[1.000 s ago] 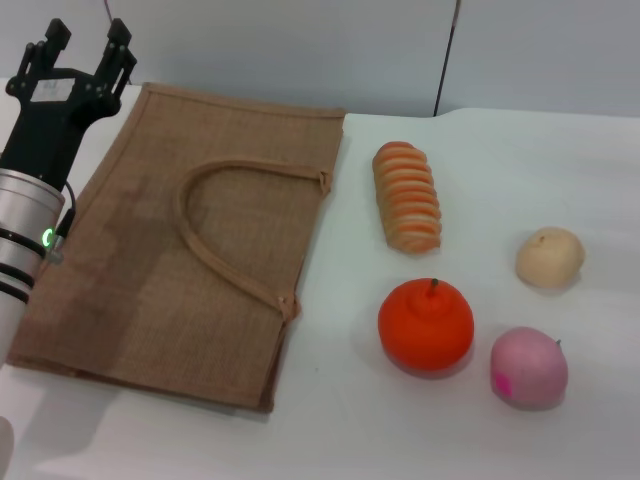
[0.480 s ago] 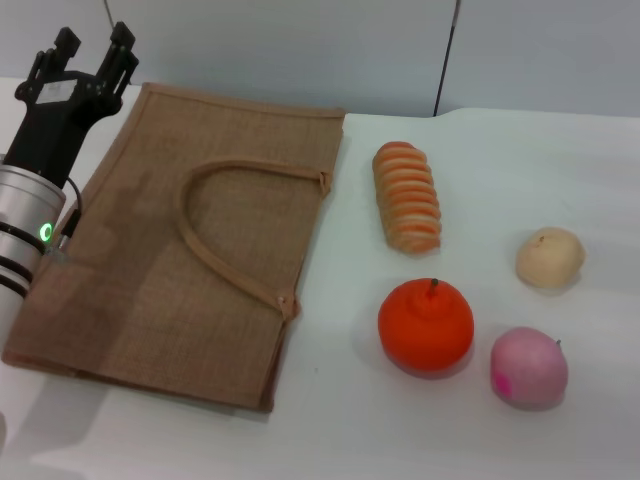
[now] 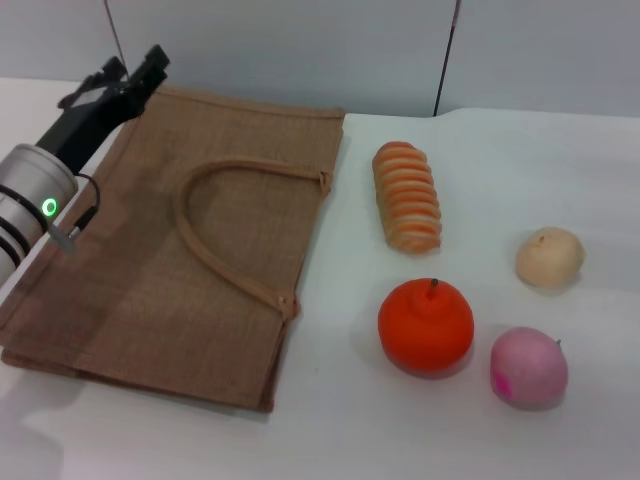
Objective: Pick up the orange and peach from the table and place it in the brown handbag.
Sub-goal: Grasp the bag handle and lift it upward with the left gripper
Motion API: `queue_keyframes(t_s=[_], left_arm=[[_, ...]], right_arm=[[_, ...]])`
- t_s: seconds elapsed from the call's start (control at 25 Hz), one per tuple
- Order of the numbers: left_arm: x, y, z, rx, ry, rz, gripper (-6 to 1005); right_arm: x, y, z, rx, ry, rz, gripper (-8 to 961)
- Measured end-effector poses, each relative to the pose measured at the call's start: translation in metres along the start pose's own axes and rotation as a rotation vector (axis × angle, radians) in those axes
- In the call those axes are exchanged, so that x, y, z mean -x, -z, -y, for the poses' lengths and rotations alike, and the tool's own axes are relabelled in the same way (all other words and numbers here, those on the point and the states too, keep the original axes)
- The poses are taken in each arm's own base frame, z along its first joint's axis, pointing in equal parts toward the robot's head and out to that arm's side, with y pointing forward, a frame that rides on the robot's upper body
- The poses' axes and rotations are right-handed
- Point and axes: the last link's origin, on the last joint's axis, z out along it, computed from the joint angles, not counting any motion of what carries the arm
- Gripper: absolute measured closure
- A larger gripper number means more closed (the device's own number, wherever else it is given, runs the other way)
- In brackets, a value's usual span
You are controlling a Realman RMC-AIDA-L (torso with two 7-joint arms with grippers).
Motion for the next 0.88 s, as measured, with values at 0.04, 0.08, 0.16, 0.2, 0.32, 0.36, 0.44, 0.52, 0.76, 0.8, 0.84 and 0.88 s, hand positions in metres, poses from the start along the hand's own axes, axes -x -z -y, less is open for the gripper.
queue_keyframes(t_s=[0.04,0.08,0.16,0.2,0.32,0.36,0.44,0.52,0.76,0.8,0.84,0.88], left_arm=[[0.0,-0.002,0.0,0.01,0.009,0.027,259],[-0.001,-0.004,0.001,0.02,0.022,0.051,259],[-0.003,-0.008,0.002,0.042,0.065,0.129,259],[-0.004,-0.009,0.002,0.045,0.072,0.142,258],[-0.009,-0.013,0.006,0.048,0.109,0.227,258],[-0.011,-0.014,0.007,0.047,0.121,0.26,258],[-0.015,-0.016,0.009,0.04,0.145,0.311,258],[-0.019,-0.016,0.012,0.024,0.171,0.366,259],[-0.029,-0.018,0.02,-0.065,0.166,0.573,259],[-0.03,-0.018,0.022,-0.085,0.163,0.604,259],[-0.029,-0.018,0.023,-0.109,0.155,0.644,259],[-0.029,-0.018,0.024,-0.124,0.142,0.674,259]], right_arm=[[0.0,0.0,0.0,0.0,0.0,0.0,179],[0.0,0.0,0.0,0.0,0.001,-0.001,179],[0.0,0.0,0.0,-0.001,0.001,-0.002,179],[0.0,0.0,0.0,-0.001,0.001,-0.002,179],[-0.001,0.0,0.0,-0.001,0.001,-0.005,179],[-0.001,0.0,0.0,-0.001,0.001,-0.006,179],[-0.001,0.0,0.0,-0.001,0.001,-0.008,179],[-0.001,0.0,0.001,-0.001,0.001,-0.008,179],[-0.001,0.0,0.001,0.0,0.002,-0.008,179],[-0.001,0.0,0.001,0.0,0.002,-0.008,179],[-0.001,0.0,0.001,0.0,0.002,-0.008,179],[-0.001,0.0,0.001,0.0,0.002,-0.008,179]])
